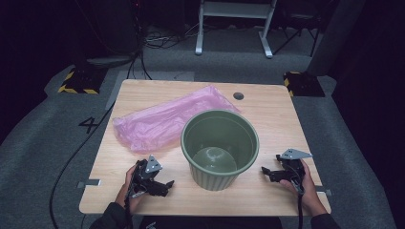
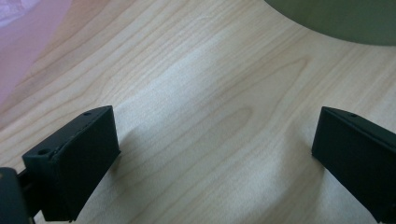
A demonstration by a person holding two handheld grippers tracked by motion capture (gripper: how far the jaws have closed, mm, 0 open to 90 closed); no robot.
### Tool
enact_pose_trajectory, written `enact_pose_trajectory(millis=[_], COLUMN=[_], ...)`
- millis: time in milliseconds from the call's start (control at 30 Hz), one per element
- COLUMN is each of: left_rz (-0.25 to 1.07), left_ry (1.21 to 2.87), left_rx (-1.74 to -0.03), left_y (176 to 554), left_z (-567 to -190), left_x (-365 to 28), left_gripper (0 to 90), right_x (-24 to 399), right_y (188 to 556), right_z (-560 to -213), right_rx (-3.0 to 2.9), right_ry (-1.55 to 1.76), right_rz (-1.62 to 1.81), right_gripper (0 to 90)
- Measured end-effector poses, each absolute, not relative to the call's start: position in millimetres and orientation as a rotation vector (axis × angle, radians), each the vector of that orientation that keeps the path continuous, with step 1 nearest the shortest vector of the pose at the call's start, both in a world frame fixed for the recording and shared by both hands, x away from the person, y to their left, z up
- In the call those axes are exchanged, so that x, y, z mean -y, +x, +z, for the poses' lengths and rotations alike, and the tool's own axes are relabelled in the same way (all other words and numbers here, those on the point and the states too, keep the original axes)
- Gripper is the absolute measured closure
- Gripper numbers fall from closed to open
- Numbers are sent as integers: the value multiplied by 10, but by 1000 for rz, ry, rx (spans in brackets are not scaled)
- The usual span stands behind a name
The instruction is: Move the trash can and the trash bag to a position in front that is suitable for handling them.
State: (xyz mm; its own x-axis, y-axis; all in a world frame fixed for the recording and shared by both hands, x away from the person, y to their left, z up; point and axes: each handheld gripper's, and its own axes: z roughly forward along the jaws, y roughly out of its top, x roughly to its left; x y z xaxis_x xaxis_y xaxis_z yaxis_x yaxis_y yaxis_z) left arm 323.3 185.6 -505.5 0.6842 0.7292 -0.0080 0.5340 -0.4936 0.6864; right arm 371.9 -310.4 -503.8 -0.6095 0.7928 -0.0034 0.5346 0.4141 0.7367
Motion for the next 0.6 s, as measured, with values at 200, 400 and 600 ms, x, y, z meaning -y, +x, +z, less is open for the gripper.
enact_pose_trajectory(millis=[200,400,600], left_rz=[373,354,331], left_ry=[2225,2237,2251], left_rx=[-948,-914,-871], left_y=[3198,3203,3231], left_z=[-5053,-5053,-5054], left_x=[-1875,-1872,-1880], left_gripper=[2,0,0], right_x=[3110,3114,3109], right_y=[3722,3720,3711], right_z=[-5037,-5036,-5031], right_rx=[-2325,-2323,-2318], right_ry=[1140,1140,1134], right_rz=[1024,1028,1025], right_gripper=[139,148,162])
